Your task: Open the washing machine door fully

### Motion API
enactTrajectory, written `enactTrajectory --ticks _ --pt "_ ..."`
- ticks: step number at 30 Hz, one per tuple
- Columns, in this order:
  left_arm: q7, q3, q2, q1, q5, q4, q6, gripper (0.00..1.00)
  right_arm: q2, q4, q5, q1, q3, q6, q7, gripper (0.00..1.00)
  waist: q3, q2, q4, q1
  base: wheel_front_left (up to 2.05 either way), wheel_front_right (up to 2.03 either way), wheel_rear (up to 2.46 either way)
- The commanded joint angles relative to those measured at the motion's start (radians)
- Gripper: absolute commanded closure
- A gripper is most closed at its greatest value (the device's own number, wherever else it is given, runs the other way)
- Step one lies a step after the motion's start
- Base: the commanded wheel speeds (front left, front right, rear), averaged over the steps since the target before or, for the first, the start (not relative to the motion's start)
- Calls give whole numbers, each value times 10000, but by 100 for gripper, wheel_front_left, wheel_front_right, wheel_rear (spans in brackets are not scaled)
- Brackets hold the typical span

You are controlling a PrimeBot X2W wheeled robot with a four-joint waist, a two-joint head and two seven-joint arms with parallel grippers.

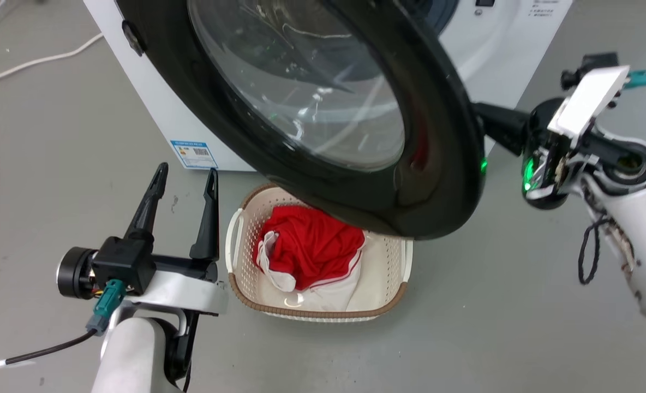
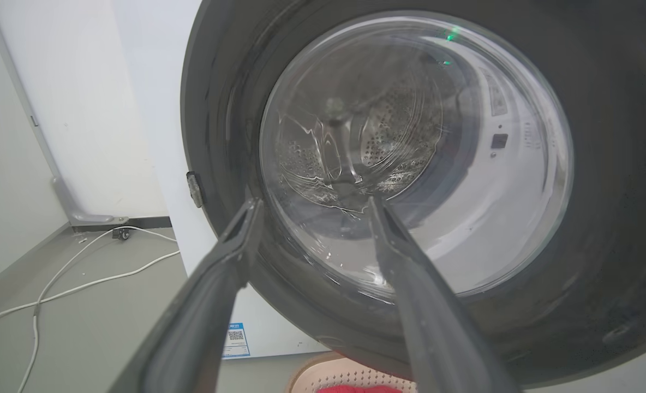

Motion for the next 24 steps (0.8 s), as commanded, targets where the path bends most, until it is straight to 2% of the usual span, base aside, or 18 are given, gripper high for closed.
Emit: enactTrajectory --ticks 1,8,14,24 --pt "-27 -27 0 211 80 77 -20 0 72 -448 144 643 180 0 -81 100 -360 0 -62 1 0 0 0" --pt "-27 -143 -14 527 87 211 -20 0 282 -1637 462 1779 576 0 -449 100 -882 0 -138 1 0 0 0" --pt "-27 -306 -58 889 58 387 -3 0 536 -2977 392 2864 1168 0 -1322 100 -1341 0 -199 1 0 0 0" --pt "-27 -479 -105 1168 -21 461 68 0 612 -4038 589 3688 1965 0 -2194 100 -1584 0 -184 1 0 0 0"
